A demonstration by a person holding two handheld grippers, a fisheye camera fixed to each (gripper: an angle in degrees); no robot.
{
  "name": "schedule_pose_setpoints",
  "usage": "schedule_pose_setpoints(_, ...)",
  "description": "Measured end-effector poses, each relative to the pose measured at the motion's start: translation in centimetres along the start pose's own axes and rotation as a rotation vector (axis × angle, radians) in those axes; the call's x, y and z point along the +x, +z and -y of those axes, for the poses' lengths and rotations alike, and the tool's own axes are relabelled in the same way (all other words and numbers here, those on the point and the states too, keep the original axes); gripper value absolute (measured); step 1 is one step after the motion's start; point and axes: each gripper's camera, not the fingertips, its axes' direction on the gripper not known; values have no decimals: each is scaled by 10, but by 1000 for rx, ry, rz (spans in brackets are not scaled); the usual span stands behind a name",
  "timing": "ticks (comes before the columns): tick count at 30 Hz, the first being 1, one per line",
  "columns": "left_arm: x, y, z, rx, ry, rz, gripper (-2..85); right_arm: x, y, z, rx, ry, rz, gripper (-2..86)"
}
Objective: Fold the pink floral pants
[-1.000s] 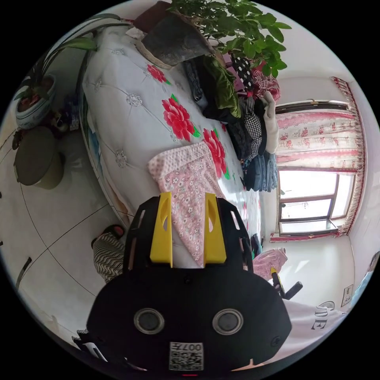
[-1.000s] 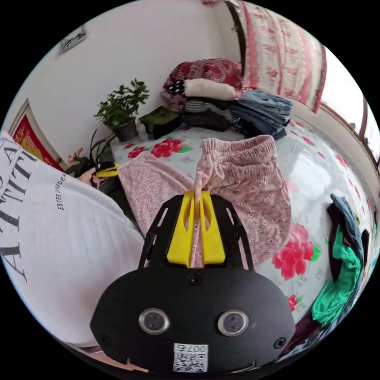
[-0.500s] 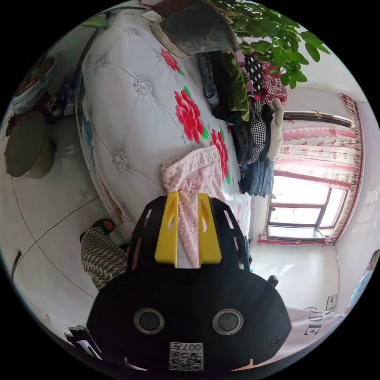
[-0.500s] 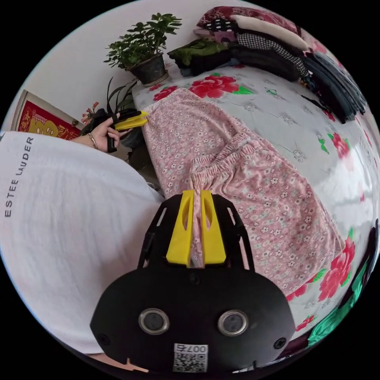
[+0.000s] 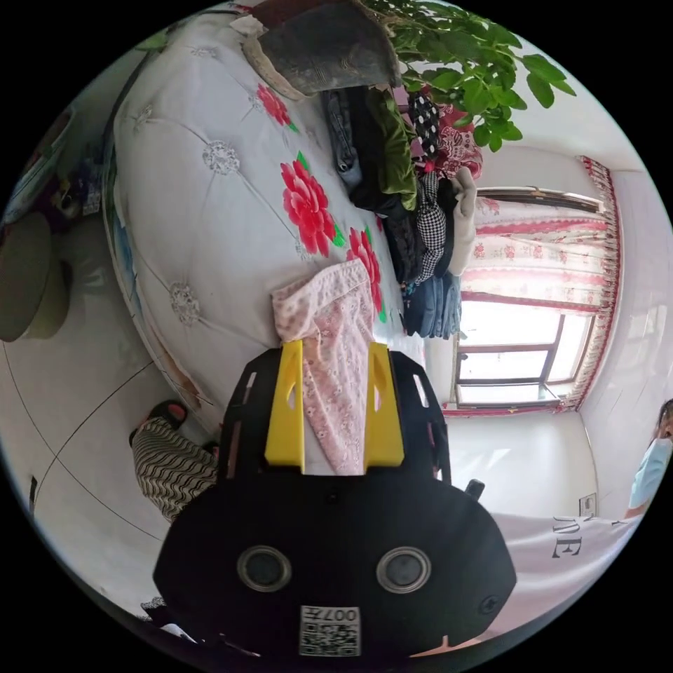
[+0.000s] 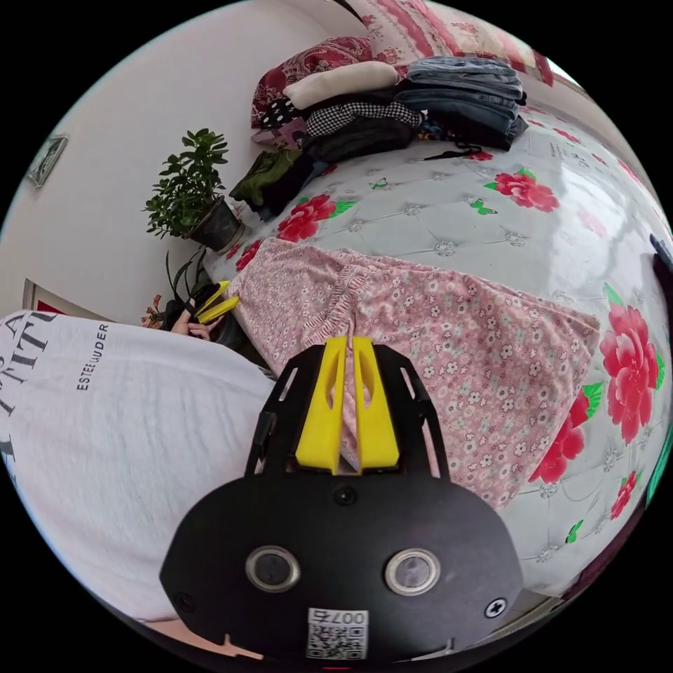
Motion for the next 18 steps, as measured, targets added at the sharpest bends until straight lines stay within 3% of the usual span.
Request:
schedule_pose_setpoints(4, -12, 9, 6, 30, -80, -52, 84, 9, 10, -5, -27, -6, 57, -2)
schedule_pose_setpoints(6, -19, 16, 7, 38, -148, -37, 24, 11, 11, -6, -40, -25, 58, -2)
schedule_pose_setpoints(9, -13, 18, 2, 39, -104, -5, 1, 19, 4, -9, -37, -42, 42, -3)
schedule_pose_setpoints(11, -9, 14, -4, 45, -68, -1, 7, 30, -7, -16, -14, -34, 43, -3)
schedule_pose_setpoints(14, -11, -1, -18, 106, -32, -51, 95, 47, -20, -28, 16, -11, 37, -3)
schedule_pose_setpoints(18, -29, -2, -22, 61, -24, 25, 130, 68, -30, -45, 36, 26, 39, -3)
